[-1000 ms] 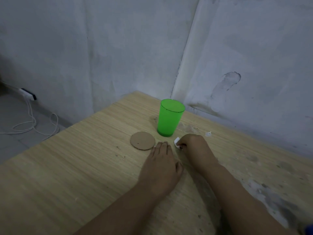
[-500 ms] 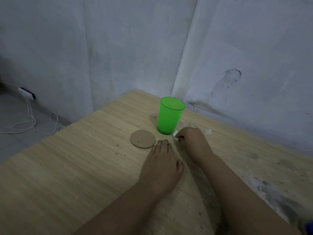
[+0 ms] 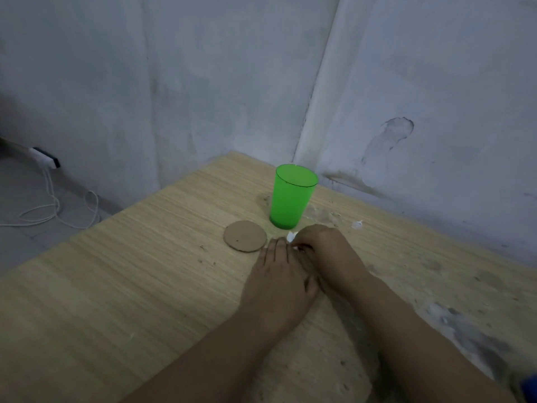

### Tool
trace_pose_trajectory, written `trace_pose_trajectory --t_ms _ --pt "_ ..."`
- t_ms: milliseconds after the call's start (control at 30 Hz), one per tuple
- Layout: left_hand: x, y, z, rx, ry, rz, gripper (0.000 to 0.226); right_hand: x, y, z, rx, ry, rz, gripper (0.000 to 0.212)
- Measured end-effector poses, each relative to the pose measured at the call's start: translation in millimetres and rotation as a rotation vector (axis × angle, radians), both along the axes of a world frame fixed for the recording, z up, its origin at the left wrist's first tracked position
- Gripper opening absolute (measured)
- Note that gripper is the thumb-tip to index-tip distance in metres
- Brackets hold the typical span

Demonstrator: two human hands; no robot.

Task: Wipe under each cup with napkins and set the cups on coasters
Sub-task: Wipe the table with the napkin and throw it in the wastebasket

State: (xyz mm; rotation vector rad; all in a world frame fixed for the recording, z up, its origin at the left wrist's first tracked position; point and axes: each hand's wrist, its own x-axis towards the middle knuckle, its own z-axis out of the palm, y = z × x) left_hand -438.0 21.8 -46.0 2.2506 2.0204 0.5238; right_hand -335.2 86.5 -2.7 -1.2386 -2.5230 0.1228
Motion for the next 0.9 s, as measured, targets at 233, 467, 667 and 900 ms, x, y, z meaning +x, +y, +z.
trace_pose_trajectory --t_ms 233,467,667,900 --pt "-0.5 -0.1 2.8 -0.066 0.023 0.001 0.076 21.5 24.8 -1.5 -0.073 0.026 -0.221 0.019" --pt "0.0 1.1 1.6 -0.072 0.018 0.013 0.077 32.2 -0.2 -4.0 0.0 -0.106 -0.232 0.01" --pt "1.1 -3.5 7.1 -0.119 -0.031 0.003 0.091 28.0 -25.4 -12.9 0.077 -0.08 -0.117 0.017" --pt "1.5 -4.8 9.7 -0.11 -0.055 -0.008 0.092 10.3 4.4 -13.1 -0.023 -0.078 -0.198 0.018"
